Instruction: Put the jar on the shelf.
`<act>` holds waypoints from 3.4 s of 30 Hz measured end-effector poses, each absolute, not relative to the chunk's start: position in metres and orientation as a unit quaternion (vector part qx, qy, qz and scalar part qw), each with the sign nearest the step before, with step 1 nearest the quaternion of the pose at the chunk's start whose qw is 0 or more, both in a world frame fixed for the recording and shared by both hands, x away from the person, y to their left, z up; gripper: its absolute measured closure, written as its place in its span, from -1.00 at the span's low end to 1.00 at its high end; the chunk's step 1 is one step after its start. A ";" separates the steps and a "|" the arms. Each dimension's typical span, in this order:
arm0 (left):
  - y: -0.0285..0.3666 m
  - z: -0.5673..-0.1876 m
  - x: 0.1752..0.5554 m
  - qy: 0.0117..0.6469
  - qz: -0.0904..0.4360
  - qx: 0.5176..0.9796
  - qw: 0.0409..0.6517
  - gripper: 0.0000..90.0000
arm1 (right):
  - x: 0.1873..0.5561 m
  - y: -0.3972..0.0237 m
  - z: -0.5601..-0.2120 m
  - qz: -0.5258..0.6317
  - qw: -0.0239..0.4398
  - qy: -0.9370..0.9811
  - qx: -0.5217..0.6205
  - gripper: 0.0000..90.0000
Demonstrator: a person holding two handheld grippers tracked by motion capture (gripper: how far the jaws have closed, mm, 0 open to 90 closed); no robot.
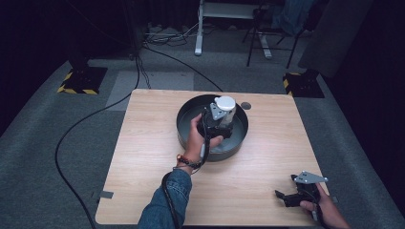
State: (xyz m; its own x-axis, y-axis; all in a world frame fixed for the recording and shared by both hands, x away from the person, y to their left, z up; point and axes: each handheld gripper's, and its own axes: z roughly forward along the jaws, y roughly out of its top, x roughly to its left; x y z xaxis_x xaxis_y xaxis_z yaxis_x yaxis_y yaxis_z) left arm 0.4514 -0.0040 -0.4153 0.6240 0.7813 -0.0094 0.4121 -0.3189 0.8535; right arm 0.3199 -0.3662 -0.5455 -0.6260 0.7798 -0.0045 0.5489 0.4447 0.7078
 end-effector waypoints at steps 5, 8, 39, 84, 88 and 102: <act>-0.002 -0.422 0.453 0.388 0.206 0.784 0.438 -0.33 | 0.320 -0.366 -0.545 0.345 0.168 0.833 0.399 -0.99; -0.001 -0.424 0.453 0.388 0.203 0.785 0.439 -0.33 | 0.320 -0.366 -0.545 0.345 0.168 0.833 0.399 -0.99; 0.010 -0.461 0.450 0.398 0.193 0.788 0.429 -0.33 | 0.320 -0.366 -0.545 0.345 0.168 0.833 0.399 -1.00; 0.003 -0.455 0.432 0.377 0.210 0.825 0.366 -0.91 | 0.320 -0.366 -0.545 0.345 0.168 0.833 0.399 -0.99; 0.003 -0.453 0.432 0.384 0.210 0.825 0.359 -0.93 | 0.320 -0.366 -0.545 0.345 0.168 0.833 0.399 -0.99; 0.003 -0.451 0.430 0.376 0.230 0.824 0.357 -0.94 | 0.320 -0.366 -0.546 0.345 0.168 0.833 0.399 -1.00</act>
State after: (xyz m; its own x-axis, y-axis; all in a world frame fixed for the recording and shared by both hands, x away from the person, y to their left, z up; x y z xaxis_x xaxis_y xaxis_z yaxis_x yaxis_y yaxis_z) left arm 0.4300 0.0035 -0.4511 0.6114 0.7836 0.1105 0.4554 -0.4626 0.7607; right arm 0.3196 -0.3662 -0.5455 -0.6254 0.7803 -0.0041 0.5491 0.4438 0.7082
